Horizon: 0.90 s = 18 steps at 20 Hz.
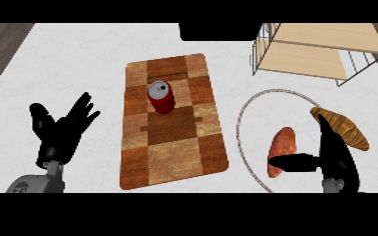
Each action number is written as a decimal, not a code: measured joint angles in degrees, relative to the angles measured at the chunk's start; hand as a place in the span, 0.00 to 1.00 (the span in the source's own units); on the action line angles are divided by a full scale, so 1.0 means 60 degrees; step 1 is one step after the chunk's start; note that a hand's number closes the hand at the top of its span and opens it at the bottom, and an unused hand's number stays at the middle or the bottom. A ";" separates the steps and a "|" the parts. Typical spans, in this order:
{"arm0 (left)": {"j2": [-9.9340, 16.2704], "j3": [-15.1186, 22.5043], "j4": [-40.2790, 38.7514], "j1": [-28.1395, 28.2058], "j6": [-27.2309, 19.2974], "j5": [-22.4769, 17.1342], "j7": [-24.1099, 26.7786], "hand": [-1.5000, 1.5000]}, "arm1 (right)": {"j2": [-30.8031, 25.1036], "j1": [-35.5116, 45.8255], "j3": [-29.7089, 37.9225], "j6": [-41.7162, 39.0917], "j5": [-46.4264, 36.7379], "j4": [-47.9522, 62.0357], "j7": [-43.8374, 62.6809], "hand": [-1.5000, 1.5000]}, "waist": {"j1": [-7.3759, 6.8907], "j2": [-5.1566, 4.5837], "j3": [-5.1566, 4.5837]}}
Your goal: Pick the sweet potato from the placemat and place it in the tiered shelf
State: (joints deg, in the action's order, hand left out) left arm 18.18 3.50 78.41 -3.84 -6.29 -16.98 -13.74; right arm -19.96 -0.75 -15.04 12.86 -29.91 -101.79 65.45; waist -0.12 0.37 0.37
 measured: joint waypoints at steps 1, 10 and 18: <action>-0.0054 0.0034 0.0080 0.0023 -0.0036 0.0053 -0.0021 0.50 | 0.0153 0.0132 0.0027 0.0015 -0.0080 0.0238 -0.0062 0.00 | -0.0008 -0.0002 0.0000; -0.0233 -0.0083 -0.0010 0.0020 0.0021 0.0271 0.0056 0.50 | 0.0449 0.0465 -0.0301 -0.0845 0.0393 0.1061 -0.0973 1.00 | 0.0007 0.0058 -0.0064; -0.0327 -0.0263 0.0207 0.0126 0.0145 0.0421 -0.0091 0.50 | 0.1119 0.0627 -0.0632 -0.0734 -0.0692 0.0313 -0.1148 1.00 | 0.0035 0.0026 -0.0017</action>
State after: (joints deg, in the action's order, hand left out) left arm 16.22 1.92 79.65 -3.08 -5.42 -14.45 -14.28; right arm -13.24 3.02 -18.84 8.46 -34.06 -99.91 58.57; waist 0.09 0.52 0.27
